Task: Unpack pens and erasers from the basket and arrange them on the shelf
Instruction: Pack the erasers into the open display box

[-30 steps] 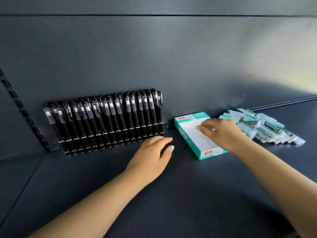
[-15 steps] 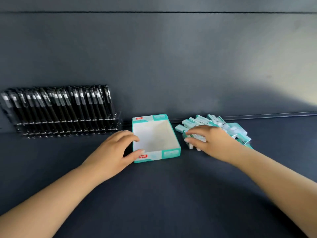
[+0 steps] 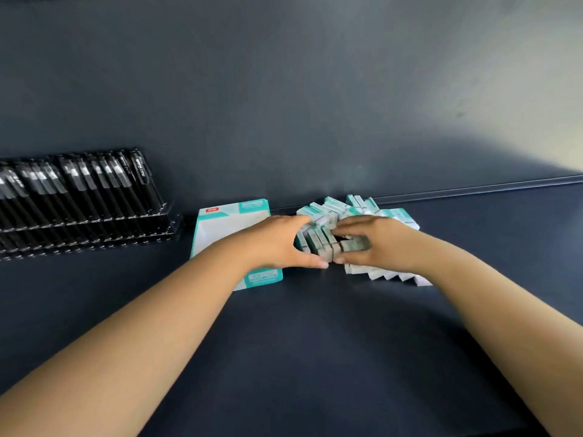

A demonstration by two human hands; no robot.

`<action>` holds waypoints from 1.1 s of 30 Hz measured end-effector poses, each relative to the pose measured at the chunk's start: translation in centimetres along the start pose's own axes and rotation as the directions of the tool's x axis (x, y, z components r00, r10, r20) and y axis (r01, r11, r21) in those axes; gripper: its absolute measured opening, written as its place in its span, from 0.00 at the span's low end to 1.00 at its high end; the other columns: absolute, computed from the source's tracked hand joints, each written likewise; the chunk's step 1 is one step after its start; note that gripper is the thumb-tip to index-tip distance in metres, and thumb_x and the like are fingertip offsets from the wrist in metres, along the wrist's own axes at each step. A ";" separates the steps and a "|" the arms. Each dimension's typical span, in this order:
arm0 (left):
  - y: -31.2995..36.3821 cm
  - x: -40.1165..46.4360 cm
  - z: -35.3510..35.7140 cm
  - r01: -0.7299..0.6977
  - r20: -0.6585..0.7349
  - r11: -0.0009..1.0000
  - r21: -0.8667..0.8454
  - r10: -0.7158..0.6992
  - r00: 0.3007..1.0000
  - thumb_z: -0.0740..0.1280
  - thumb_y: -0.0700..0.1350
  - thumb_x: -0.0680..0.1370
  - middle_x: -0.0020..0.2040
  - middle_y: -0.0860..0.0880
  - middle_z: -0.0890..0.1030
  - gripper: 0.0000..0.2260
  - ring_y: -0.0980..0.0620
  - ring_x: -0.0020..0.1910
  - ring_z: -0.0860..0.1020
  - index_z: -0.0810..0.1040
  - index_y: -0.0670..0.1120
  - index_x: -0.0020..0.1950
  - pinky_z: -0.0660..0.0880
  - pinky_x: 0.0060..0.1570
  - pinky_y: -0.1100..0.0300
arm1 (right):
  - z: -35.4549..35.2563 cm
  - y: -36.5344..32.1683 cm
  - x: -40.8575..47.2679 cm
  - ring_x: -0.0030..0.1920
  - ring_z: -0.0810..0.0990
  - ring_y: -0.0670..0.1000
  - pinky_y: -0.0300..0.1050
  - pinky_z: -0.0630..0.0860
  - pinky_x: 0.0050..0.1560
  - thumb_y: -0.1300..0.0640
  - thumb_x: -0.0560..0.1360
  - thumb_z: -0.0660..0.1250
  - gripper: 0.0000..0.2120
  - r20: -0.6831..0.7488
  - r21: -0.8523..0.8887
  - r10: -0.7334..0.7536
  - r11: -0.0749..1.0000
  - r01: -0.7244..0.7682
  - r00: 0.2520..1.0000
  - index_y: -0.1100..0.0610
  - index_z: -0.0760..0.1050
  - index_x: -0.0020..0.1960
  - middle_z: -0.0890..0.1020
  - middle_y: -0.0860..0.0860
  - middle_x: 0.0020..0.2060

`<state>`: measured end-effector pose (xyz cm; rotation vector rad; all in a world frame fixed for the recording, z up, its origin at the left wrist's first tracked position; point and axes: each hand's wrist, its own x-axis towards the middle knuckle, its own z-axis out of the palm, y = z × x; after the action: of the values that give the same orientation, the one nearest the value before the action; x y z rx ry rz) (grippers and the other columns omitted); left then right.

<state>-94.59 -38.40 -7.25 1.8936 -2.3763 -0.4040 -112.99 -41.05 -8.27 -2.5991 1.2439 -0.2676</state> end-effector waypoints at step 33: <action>0.2 -8.0 0.9 -0.301 -0.415 0.690 -0.659 0.001 0.910 0.72 0.60 0.61 0.52 0.66 0.78 0.29 0.71 0.55 0.73 0.74 0.55 0.60 0.68 0.53 0.75 | -0.2 -8.4 -1.3 0.31 0.82 0.49 0.40 0.79 0.29 0.56 0.62 0.67 0.09 0.245 0.936 0.094 -0.283 -0.210 0.965 0.60 0.78 0.40 0.83 0.54 0.33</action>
<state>-93.11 -30.46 -7.18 1.2461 -1.7172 -0.7292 -107.64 -35.02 -5.60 -0.8221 0.6238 -0.7356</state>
